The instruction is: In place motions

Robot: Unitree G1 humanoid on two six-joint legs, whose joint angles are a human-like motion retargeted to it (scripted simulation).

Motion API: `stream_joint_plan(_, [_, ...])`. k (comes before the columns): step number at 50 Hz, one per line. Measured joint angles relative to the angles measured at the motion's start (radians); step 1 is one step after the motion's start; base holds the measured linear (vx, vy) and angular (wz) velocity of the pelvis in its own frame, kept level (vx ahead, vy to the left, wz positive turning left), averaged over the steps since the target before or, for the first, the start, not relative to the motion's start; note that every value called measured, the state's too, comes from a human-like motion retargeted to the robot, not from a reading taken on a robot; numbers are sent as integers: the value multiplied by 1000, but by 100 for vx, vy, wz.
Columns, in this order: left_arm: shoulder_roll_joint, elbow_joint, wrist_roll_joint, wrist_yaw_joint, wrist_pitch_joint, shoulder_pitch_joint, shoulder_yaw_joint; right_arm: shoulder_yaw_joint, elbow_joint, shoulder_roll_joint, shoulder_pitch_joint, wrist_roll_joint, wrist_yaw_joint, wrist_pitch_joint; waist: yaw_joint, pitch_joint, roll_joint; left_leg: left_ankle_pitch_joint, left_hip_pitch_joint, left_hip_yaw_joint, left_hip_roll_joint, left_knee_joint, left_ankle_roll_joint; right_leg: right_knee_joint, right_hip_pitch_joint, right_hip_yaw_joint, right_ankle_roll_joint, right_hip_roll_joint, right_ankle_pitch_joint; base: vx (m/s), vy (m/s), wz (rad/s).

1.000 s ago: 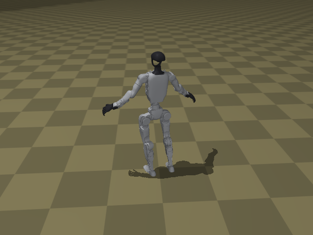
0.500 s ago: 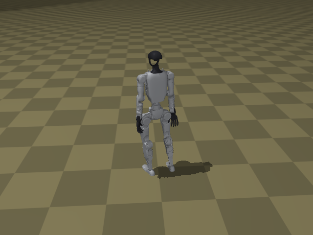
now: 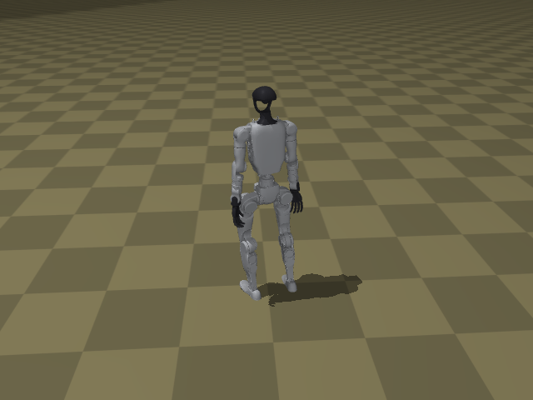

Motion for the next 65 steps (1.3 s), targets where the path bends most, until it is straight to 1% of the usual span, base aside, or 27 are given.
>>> stream_joint_plan(4, [1,5,31,34,-5,23,-10,59,10,27,11,-91,-12,6,-15,-15,12,-12,-14,-8,29,4,-12,6,-20,12,-6,29,-4,-3,-10,-13])
stream_joint_plan(7, [12,9,30,40,-10,31,-2,88,-2,47,28,-150,8,-4,-28,-8,10,-12,-10,-16,47,0,-23,8,-18,15,-13,49,-8,-4,-15,9])
stream_joint_plan(10, [27,19,26,25,6,28,21,90,-29,47,31,-195,25,4,-30,-6,1,-17,-10,-17,67,1,-36,7,-17,24,-22,68,-11,-5,-20,-2])
stream_joint_plan(14, [48,31,-3,20,22,19,46,84,-19,23,17,-138,33,-38,-33,-8,-7,-19,-13,-23,96,-1,-58,8,-25,31,-32,94,-14,-5,-20,-3])
stream_joint_plan(21, [61,16,-45,2,23,-2,96,15,0,2,6,9,68,-17,-40,-3,-21,-11,-16,-30,130,-18,-85,10,-34,34,-55,139,-27,-4,-18,11])
stream_joint_plan(28, [29,-1,-82,-28,25,-24,91,-32,14,-15,13,117,61,-9,-38,18,-34,16,-3,-20,133,-53,-98,8,-28,25,-71,148,-32,-3,-7,7])
stream_joint_plan(33, [-7,-9,-60,-34,25,-28,41,-44,19,-24,17,110,57,-2,-44,38,-30,40,13,-1,124,-80,-106,4,-14,18,-76,142,-32,0,0,0])
stream_joint_plan(38, [-12,-26,49,45,9,-32,-39,-61,18,-23,26,92,45,-6,-47,52,-16,60,21,0,100,-95,-102,-2,2,12,-75,128,-29,-1,9,4])
stream_joint_plan(41, [-7,-42,106,73,0,-29,-59,-82,20,-18,29,90,46,-4,-49,52,-8,74,20,-2,83,-105,-99,-5,7,7,-72,115,-28,0,13,7])
stream_joint_plan(45, [-1,-38,107,25,-7,-31,-49,-105,18,-10,35,92,70,-5,-56,46,0,96,19,-6,58,-126,-97,-14,14,-4,-72,103,-27,0,14,11])
stream_joint_plan(48, [2,-23,72,-30,6,-33,-26,-109,16,-8,36,82,75,-4,-50,40,4,112,28,4,43,-147,-96,-17,17,3,-70,95,-27,3,17,-3])
stream_joint_plan(52, [3,-3,14,-63,15,-30,9,-102,15,-13,34,56,67,-2,-55,33,7,129,36,-2,18,-167,-88,-18,16,-2,-58,71,-20,4,16,7])
stream_joint_plan(58, [4,15,-44,-51,21,-18,37,-99,8,-24,24,45,70,-1,-39,24,8,137,47,9,-17,-176,-66,-16,11,1,-29,23,-7,4,18,-13])
stream_joint_plan(65, [-1,16,-23,-37,22,-4,21,-116,-6,-31,15,88,60,-3,-24,18,16,146,70,12,-63,-197,-32,-6,-1,-2,7,-32,5,4,20,-18])
